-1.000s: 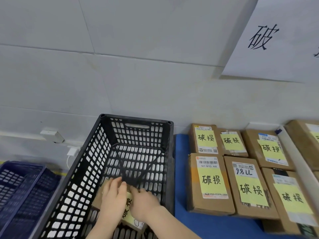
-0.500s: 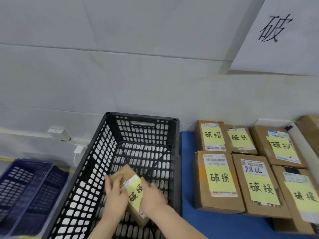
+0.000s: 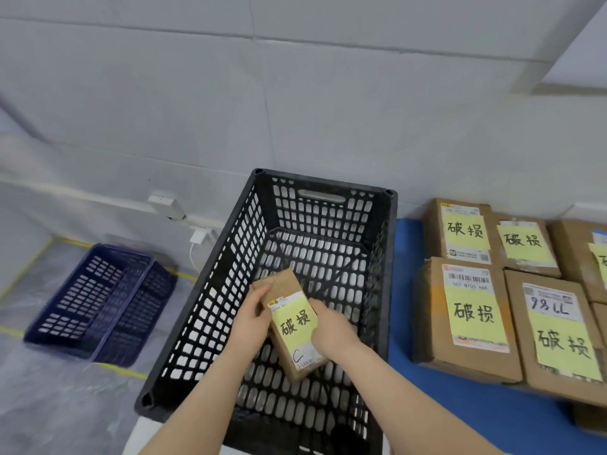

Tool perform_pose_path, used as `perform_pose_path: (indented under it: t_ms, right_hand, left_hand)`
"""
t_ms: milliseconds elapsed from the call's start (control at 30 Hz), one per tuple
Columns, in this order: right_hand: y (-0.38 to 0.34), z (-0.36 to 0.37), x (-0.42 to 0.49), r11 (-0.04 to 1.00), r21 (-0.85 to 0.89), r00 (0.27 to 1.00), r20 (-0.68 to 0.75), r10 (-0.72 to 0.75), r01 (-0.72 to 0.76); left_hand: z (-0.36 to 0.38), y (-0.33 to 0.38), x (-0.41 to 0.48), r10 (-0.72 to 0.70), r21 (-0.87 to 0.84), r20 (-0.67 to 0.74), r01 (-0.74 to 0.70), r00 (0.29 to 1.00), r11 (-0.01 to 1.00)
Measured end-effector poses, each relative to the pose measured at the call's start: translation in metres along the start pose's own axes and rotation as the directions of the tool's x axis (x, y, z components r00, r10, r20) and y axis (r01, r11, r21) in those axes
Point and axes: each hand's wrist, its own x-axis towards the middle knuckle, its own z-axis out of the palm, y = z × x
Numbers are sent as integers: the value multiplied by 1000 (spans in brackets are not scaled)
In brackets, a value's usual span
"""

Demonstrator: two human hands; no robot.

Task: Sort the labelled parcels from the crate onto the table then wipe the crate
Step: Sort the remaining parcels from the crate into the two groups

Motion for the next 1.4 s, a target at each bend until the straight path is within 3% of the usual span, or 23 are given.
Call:
perform_pose_path:
  t_ms: [167, 433, 600, 733, 900, 1067, 1167, 1267, 1400]
  right_hand:
    - [-1, 3, 0, 995, -68, 997, -14, -76, 75]
    - [-3, 11, -1, 991, -46, 991, -38, -126, 124]
    - [-5, 9, 1, 993, 72, 996, -7, -92, 93]
    - [-4, 8, 2, 984, 172, 996, 63, -58, 47]
    - [-9, 10, 2, 974, 219, 996, 44, -76, 65]
    - [-11, 3, -9, 926, 368, 994, 35, -106, 86]
    - [-15, -4, -19, 874, 463, 989, -46, -143, 148]
    - [-24, -14, -34, 824, 519, 974, -136, -182, 227]
    - [-40, -37, -66, 797, 467, 917, -299, -265, 382]
  left_hand:
    - [2, 4, -4, 181, 229, 39, -185, 983, 956]
    - [11, 3, -20, 105, 297, 216, -168, 971, 940]
    - [4, 1, -18, 90, 459, 325, -240, 942, 855]
    - [5, -5, -15, 83, 454, 369, -257, 926, 853]
    - [8, -1, -17, 82, 437, 307, -217, 948, 873]
    - [-1, 7, -12, 166, 456, 247, -266, 955, 849]
    - [-5, 22, -16, 240, 511, 248, -337, 939, 790]
    - [-8, 52, -28, 328, 614, 258, -416, 909, 670]
    - [-13, 95, -54, 469, 683, 271, -511, 840, 521]
